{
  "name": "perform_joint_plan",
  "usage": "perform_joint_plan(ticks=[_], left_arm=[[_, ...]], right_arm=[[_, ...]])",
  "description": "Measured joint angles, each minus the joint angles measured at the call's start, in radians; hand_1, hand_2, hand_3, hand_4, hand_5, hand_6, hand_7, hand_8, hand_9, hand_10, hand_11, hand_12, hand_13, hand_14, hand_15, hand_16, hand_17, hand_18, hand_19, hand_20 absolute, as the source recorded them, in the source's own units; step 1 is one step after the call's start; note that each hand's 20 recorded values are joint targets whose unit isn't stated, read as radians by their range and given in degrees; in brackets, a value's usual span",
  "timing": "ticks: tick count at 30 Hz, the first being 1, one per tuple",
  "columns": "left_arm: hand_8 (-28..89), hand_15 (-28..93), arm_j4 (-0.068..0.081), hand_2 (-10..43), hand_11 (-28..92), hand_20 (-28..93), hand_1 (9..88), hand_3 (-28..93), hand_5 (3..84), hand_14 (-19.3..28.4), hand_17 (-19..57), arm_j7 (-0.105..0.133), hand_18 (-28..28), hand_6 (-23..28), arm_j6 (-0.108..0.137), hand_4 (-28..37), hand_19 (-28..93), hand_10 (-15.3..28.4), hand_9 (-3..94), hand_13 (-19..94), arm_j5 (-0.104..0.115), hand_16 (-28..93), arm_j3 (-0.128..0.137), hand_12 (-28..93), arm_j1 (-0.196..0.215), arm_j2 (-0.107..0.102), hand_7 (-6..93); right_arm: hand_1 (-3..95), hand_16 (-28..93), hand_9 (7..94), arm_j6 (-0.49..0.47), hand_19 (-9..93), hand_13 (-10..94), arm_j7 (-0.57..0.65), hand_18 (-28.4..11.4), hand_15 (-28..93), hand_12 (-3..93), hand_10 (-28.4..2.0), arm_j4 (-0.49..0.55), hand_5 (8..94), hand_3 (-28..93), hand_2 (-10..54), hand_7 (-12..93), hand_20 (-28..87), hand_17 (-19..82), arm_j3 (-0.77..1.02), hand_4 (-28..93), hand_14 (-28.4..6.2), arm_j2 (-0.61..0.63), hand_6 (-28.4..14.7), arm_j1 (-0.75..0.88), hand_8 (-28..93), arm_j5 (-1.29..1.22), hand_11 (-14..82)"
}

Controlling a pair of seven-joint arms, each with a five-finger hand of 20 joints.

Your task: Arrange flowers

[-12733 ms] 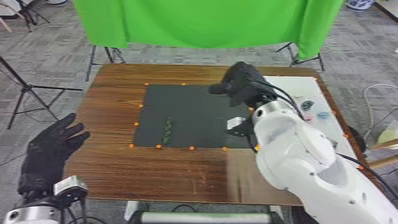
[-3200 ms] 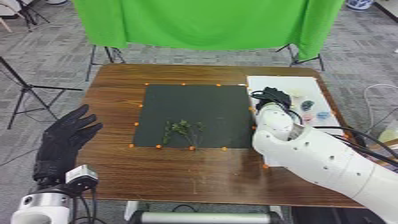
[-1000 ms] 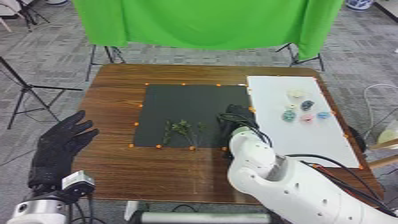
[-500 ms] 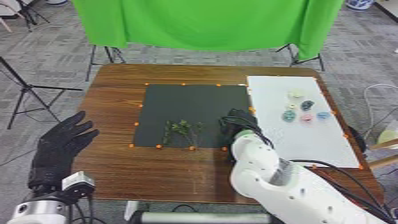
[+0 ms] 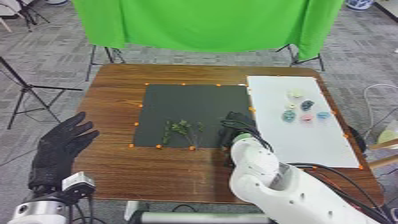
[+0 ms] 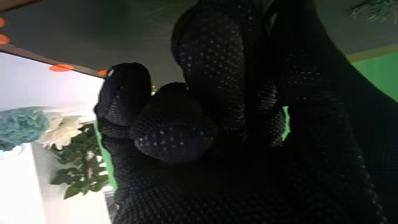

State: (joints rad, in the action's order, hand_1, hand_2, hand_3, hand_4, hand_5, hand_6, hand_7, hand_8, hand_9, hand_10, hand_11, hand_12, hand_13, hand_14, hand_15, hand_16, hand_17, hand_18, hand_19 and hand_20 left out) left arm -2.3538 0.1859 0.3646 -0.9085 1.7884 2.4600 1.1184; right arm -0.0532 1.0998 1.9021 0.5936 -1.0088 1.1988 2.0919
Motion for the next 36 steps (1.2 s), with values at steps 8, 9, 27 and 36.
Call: perform_joint_plan(ticks=[8, 9, 27, 36], left_arm=[[-11, 54, 0.000, 6.4, 28, 0, 25.0, 83, 39.8, 26.5, -9.2, 0.000, 22.7, 10.7, 0.000, -20.3, 61, 19.6, 35.5, 27, 0.000, -12, 0.000, 8, 0.000, 0.000, 16.2], [-11, 54, 0.000, 6.4, 28, 0, 24.9, 83, 39.8, 26.5, -9.2, 0.000, 22.7, 10.7, 0.000, -20.3, 61, 19.6, 35.5, 27, 0.000, -12, 0.000, 8, 0.000, 0.000, 16.2], [-11, 54, 0.000, 6.4, 28, 0, 25.0, 83, 39.8, 26.5, -9.1, -0.003, 22.6, 10.7, -0.001, -20.4, 61, 19.6, 35.6, 27, -0.001, -12, -0.001, 8, -0.001, 0.000, 16.1], [-11, 54, 0.000, 6.5, 28, 0, 25.0, 83, 39.9, 26.6, -9.1, -0.012, 22.6, 10.7, -0.003, -20.4, 61, 19.7, 35.8, 27, -0.003, -12, -0.001, 8, -0.002, 0.004, 16.1]], right_arm=[[42.0, 18, 91.4, 0.028, 93, 84, 0.008, -24.6, 78, 21.5, -13.4, -0.037, 87.7, 81, -9.5, 29, 22, 45, -0.051, -27, -8.1, 0.007, -3.3, -0.056, 12, -0.011, 45.4], [42.0, 18, 91.4, 0.031, 93, 84, 0.009, -24.6, 78, 21.5, -13.4, -0.042, 87.6, 81, -9.5, 30, 22, 45, -0.056, -27, -8.1, 0.008, -3.3, -0.063, 12, -0.014, 45.4], [40.3, 17, 86.2, 0.044, 93, 81, 0.012, -24.1, 77, 21.2, -14.2, -0.078, 81.0, 79, -9.5, 30, 17, 43, -0.092, -27, -7.6, 0.047, -3.7, -0.124, 9, -0.020, 45.1], [33.1, 17, 82.8, 0.055, 93, 80, 0.006, -24.5, 78, 20.4, -15.6, -0.060, 76.8, 82, -9.3, 29, 16, 42, -0.087, -24, -8.1, 0.047, -4.5, -0.108, -7, 0.004, 47.5]])
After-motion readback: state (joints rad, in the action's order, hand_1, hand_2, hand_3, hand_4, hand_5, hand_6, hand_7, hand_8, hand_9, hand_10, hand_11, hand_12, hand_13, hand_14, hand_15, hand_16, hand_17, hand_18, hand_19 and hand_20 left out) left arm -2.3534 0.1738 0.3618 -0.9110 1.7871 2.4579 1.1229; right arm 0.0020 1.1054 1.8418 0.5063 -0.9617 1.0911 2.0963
